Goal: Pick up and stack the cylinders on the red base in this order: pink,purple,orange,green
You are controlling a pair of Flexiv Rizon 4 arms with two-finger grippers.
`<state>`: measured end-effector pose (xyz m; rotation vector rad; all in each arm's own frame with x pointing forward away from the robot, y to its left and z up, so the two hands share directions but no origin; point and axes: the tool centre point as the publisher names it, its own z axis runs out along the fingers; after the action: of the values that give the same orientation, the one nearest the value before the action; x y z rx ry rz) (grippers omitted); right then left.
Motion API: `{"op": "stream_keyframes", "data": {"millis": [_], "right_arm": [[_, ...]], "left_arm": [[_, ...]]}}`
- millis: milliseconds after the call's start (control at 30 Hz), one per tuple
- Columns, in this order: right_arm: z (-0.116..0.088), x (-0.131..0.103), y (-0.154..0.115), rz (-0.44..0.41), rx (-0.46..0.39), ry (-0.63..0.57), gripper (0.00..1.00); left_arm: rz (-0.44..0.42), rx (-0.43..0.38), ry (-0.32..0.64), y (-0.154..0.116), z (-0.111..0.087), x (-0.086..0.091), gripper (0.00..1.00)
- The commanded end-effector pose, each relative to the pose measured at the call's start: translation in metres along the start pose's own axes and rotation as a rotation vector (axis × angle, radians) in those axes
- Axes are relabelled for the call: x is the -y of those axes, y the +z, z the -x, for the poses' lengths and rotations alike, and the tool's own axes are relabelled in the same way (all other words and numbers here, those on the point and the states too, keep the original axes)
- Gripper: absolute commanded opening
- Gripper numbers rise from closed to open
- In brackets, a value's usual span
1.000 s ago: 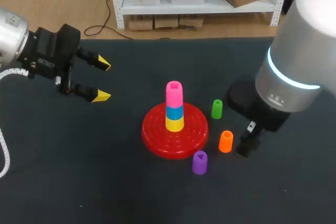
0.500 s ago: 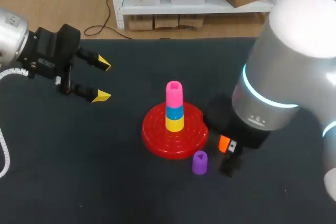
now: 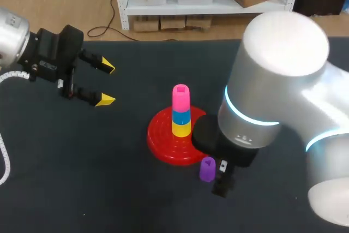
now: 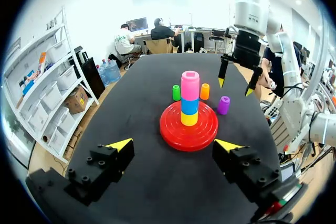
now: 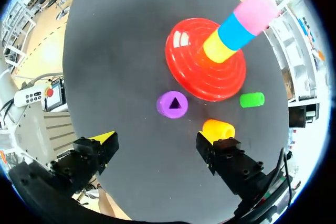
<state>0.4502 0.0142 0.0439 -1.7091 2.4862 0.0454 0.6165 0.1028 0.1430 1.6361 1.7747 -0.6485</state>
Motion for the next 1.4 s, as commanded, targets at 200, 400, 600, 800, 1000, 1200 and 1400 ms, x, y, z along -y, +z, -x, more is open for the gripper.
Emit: {"op": "stream_keyframes", "data": {"millis": [200,400,600,800,1000,1200,1400], "right_arm": [[0.017,-0.002,0.010,-0.006,0.007,-0.010,1.00],[0.025,0.004,0.010,-0.001,0.014,0.003,1.00],[0.025,0.007,0.012,0.007,0.012,0.011,0.88],[0.029,0.012,0.018,0.034,0.007,0.049,0.58],[0.033,0.017,0.019,0.037,0.010,0.067,0.60],[0.036,0.020,0.022,0.042,0.006,0.079,0.57],[0.037,0.022,0.022,0.046,0.008,0.083,0.46]], "left_arm": [[-0.001,0.004,0.002,0.000,-0.001,-0.001,1.00],[-0.001,0.004,0.002,0.000,-0.001,-0.001,1.00],[-0.001,0.004,0.002,0.000,-0.001,-0.001,1.00],[-0.001,0.004,0.002,0.000,-0.001,-0.001,1.00],[-0.001,0.004,0.002,0.000,-0.001,-0.001,1.00],[-0.001,0.004,0.002,0.000,-0.001,-0.001,1.00],[-0.001,0.004,0.002,0.000,-0.001,-0.001,1.00]]}}
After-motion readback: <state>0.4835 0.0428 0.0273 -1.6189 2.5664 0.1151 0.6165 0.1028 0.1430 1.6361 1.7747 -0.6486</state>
